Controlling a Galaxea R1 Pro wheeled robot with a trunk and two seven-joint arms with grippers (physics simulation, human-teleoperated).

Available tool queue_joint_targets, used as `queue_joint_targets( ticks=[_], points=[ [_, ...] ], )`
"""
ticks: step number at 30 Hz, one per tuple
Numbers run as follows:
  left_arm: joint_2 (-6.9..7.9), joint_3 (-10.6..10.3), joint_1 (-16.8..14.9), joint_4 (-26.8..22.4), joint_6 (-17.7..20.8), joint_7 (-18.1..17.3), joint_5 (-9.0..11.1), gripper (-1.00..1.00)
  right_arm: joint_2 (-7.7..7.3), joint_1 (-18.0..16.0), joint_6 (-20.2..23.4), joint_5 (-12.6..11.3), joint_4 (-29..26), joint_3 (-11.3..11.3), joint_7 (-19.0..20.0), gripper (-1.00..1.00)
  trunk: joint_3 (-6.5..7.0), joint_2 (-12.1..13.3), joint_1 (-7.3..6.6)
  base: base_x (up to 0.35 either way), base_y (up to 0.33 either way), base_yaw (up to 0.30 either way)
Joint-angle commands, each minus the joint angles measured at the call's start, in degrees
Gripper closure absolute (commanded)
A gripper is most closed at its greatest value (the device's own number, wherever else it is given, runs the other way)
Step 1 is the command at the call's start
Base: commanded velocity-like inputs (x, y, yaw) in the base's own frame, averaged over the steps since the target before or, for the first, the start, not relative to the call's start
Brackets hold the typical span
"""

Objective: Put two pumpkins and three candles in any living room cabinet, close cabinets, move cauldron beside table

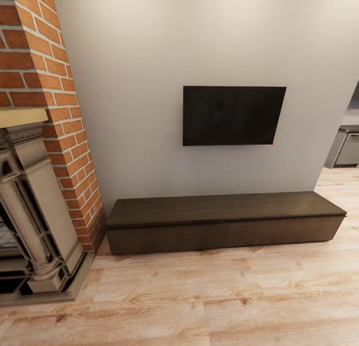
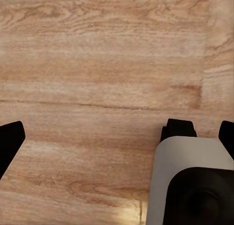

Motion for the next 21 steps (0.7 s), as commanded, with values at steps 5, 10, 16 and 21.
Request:
queue_joint_targets(
  ticks=[5,10,16,21],
  points=[
    [0.0,-0.5,0.0,0.0,-0.1,0.2,0.4,-1.0,0.06,-0.1,-0.2,-0.4,0.1,0.5,0.0,-1.0,-0.06,0.0,0.0,0.0,0.0,0.0],
    [0.0,-0.5,0.0,0.0,-0.1,0.2,0.4,-1.0,0.06,-0.1,-0.2,-0.4,0.1,0.5,0.0,-1.0,-0.06,0.0,0.0,0.0,0.0,0.0],
    [0.0,-0.5,0.0,0.0,-0.1,0.2,0.4,-1.0,0.01,-0.1,-0.2,-0.4,0.1,0.5,0.0,-1.0,-0.06,0.0,0.0,0.0,0.0,0.0],
    [0.0,-0.5,0.0,0.0,-0.1,0.2,0.4,-1.0,0.01,-0.1,-0.2,-0.4,0.1,0.5,0.0,-1.0,-0.06,0.0,0.0,0.0,0.0,0.0]
  ],
)
